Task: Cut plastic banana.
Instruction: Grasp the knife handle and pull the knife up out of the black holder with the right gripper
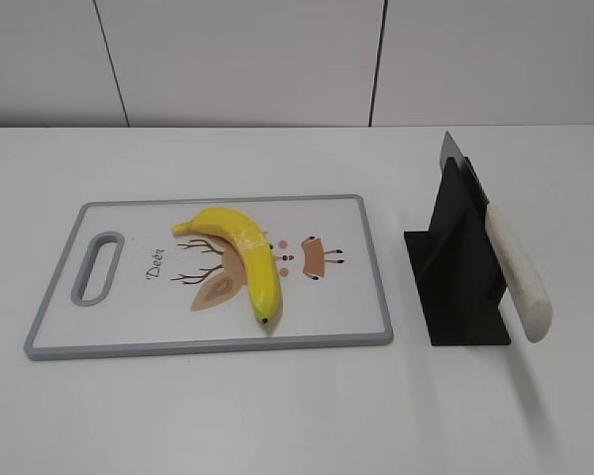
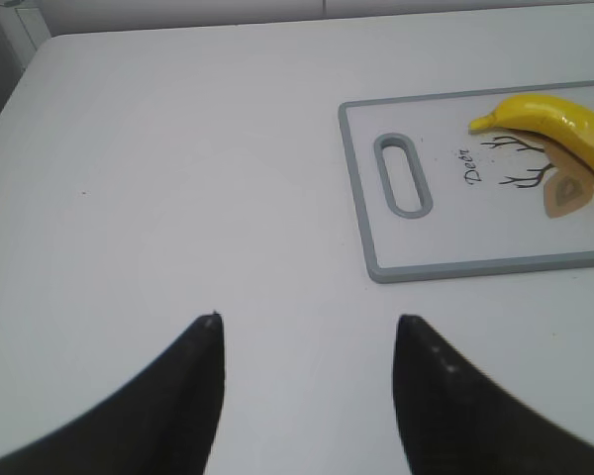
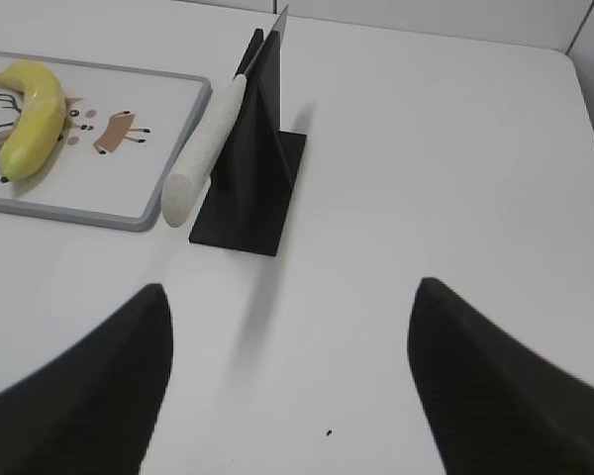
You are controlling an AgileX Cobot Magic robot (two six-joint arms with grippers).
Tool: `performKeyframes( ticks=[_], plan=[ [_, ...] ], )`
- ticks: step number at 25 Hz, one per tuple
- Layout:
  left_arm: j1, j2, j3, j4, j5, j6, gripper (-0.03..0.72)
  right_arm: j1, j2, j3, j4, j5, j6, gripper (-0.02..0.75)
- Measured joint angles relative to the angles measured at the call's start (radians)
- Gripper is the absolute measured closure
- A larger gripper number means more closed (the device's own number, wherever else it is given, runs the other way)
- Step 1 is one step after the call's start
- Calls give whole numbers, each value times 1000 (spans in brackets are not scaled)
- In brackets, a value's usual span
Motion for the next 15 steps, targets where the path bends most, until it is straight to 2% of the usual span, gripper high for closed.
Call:
performKeyframes(
  ticks=[15],
  plan=[
    [0,0,0,0,0,0,182,0,0,0,0,1,1,169]
  ],
)
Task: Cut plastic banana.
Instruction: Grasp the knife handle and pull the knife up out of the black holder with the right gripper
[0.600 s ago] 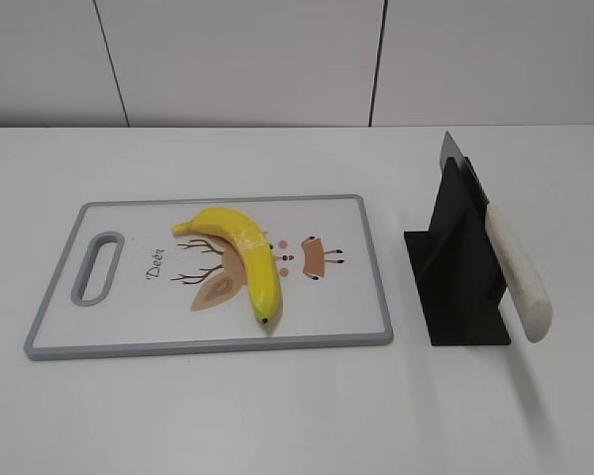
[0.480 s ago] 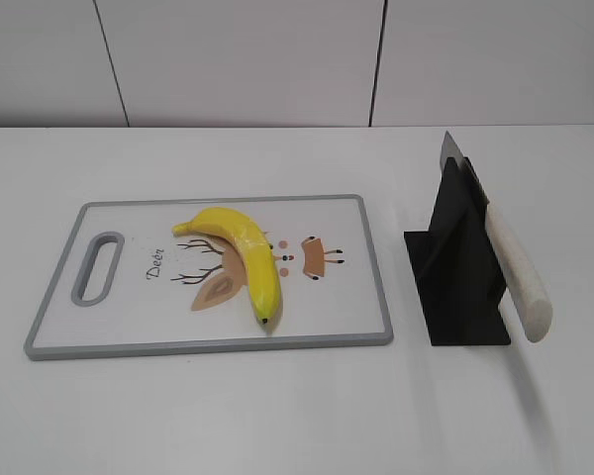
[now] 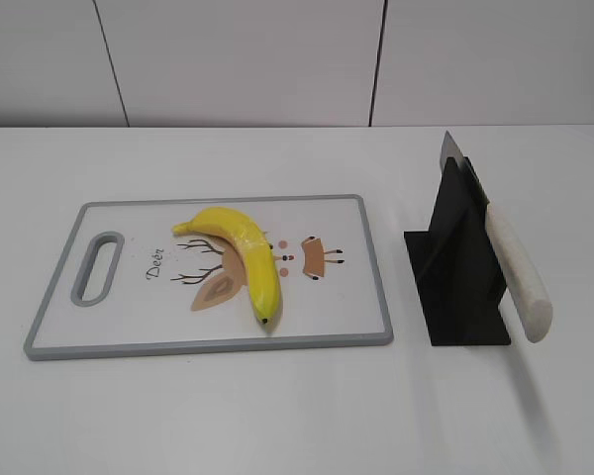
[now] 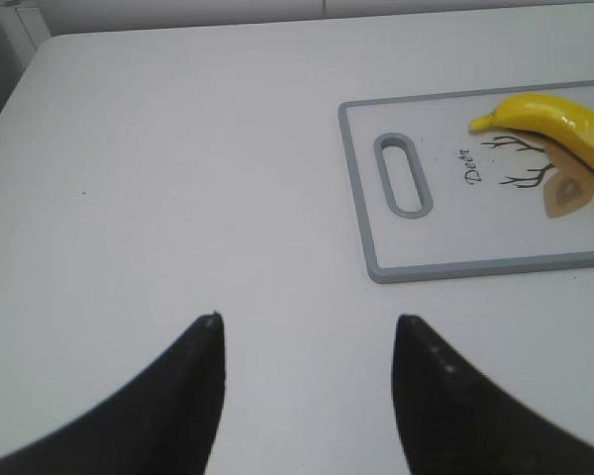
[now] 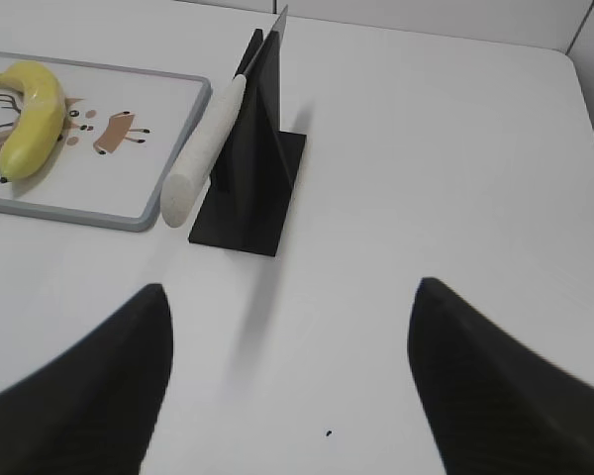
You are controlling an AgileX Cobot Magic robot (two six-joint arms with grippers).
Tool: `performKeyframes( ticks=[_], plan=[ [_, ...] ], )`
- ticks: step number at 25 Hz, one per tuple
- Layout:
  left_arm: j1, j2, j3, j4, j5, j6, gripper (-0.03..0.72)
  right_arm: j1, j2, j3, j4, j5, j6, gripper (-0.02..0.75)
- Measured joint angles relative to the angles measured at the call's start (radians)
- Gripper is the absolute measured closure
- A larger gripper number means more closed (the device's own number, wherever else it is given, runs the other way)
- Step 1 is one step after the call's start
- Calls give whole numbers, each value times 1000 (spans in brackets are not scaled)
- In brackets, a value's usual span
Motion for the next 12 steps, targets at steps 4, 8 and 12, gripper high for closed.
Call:
performKeyframes(
  ticks=[4,8,12],
  plan=[
    [0,0,0,0,0,0,182,0,0,0,0,0,0,169],
    [0,0,0,0,0,0,182,0,0,0,0,0,0,169],
    [0,0,0,0,0,0,182,0,0,0,0,0,0,169]
  ],
)
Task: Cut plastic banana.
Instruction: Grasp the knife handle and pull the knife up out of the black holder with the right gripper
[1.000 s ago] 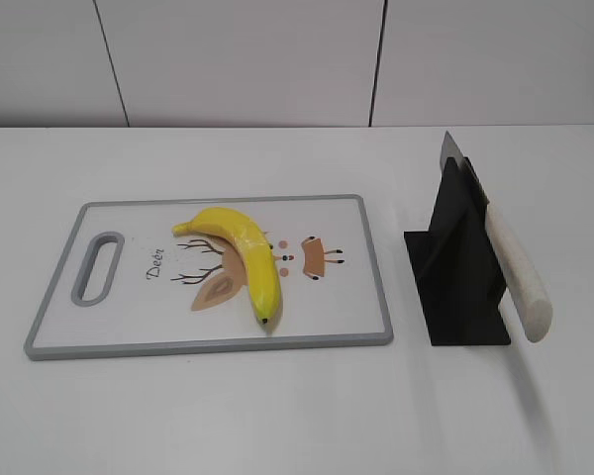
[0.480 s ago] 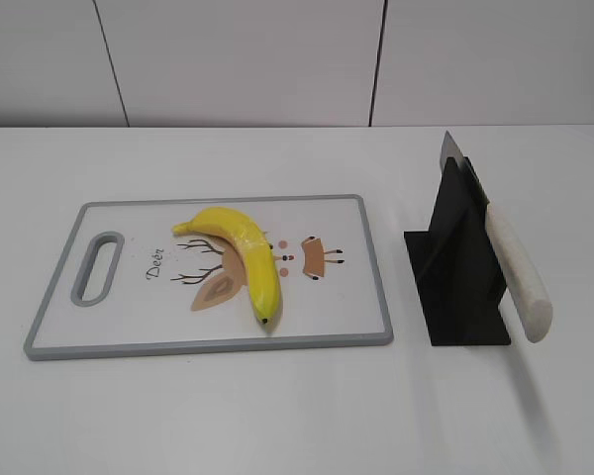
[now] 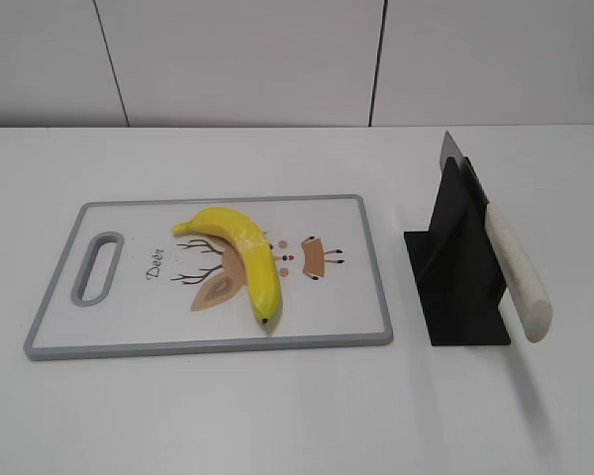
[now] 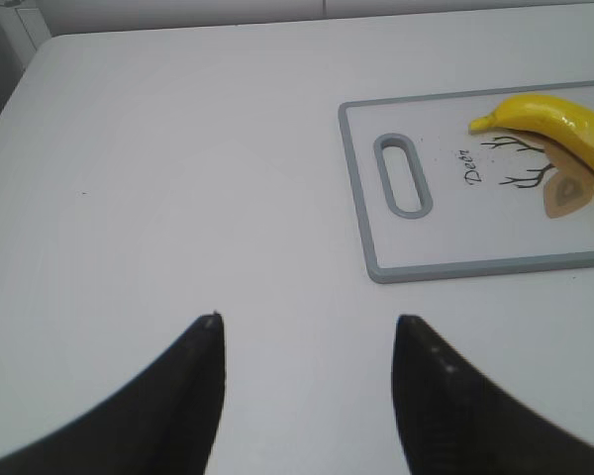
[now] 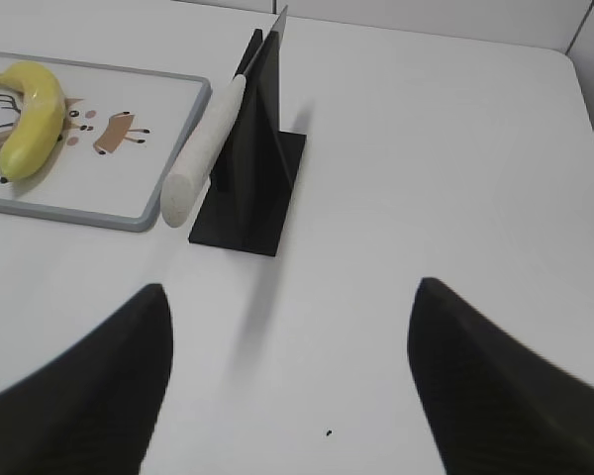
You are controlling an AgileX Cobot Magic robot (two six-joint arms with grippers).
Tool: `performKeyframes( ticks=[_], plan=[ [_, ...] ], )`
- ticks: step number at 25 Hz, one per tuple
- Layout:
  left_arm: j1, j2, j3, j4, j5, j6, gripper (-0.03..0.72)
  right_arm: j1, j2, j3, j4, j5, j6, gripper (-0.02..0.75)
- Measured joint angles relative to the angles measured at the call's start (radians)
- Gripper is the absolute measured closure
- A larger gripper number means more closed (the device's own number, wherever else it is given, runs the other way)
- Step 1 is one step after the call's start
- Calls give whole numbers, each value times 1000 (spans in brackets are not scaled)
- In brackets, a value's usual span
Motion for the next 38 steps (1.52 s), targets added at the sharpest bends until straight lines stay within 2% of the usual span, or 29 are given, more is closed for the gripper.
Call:
performKeyframes(
  ticks=[17,26,34,38],
  plan=[
    [0,0,0,0,0,0,182,0,13,-7,-4,0,2,169],
    [0,0,0,0,0,0,182,0,319,-150,-7,36,30,169],
    [0,0,0,0,0,0,182,1,579,-287,-7,145,126,169],
    [0,0,0,0,0,0,182,49,677,-320,-8,155,159,169]
  ],
)
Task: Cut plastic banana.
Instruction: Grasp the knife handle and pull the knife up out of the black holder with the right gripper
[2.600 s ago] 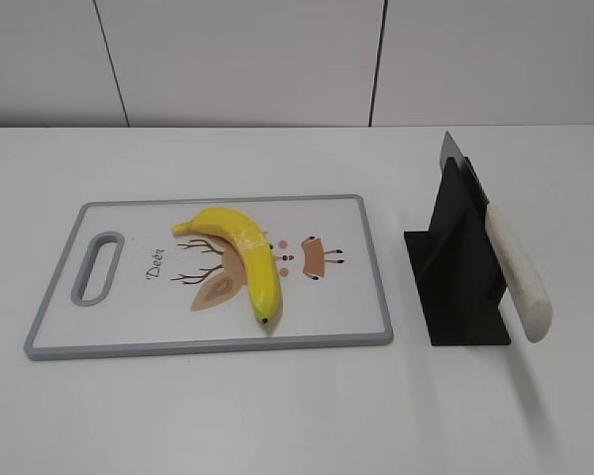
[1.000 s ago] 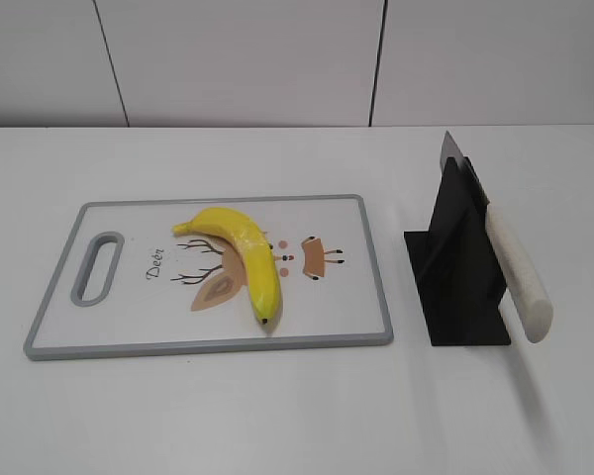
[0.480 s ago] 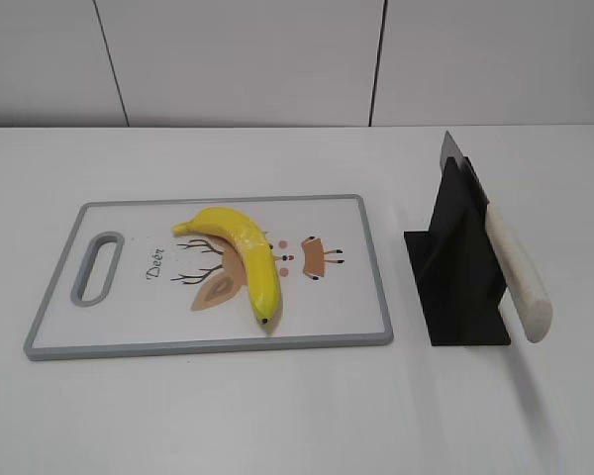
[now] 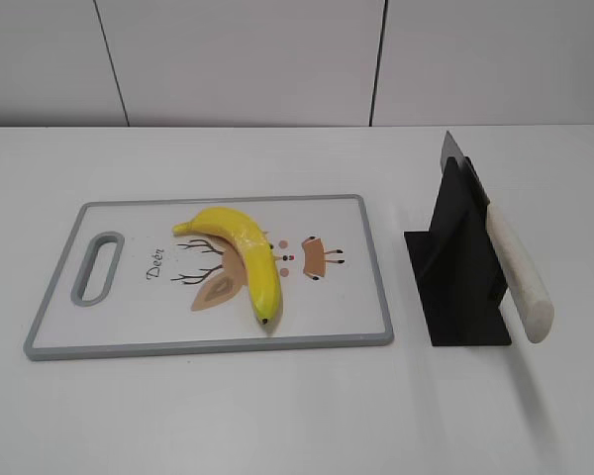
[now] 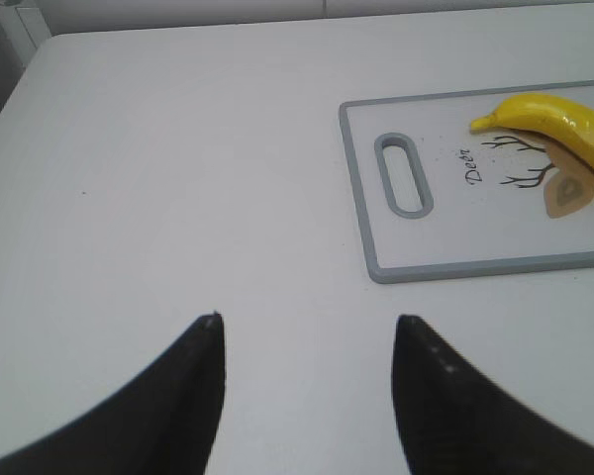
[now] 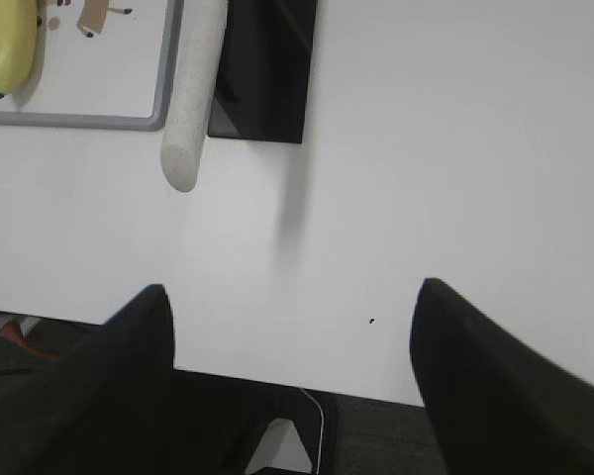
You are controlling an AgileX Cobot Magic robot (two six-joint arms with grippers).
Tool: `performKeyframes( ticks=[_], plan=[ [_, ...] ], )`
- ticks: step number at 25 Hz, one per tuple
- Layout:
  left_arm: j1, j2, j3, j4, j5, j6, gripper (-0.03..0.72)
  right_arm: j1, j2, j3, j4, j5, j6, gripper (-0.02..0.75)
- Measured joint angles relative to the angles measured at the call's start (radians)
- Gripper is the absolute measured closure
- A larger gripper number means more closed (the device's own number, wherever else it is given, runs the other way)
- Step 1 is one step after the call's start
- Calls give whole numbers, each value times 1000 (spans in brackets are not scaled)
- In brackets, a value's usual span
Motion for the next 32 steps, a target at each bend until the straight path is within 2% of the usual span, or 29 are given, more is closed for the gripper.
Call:
performKeyframes(
  ticks=[6,9,18,26,32],
  plan=[
    [0,0,0,0,0,0,182,181,145,-12,-31,-18,73,169],
    [0,0,0,0,0,0,182,240,244,-49,-39,-26,117,169],
    [0,0,0,0,0,0,182,251,596,-173,32,-42,139,169],
    [0,0,0,0,0,0,182,251,819,-177,-42,-148,186,169],
    [0,0,0,0,0,0,182,251,909,-177,-51,-208,239,191]
  ],
)
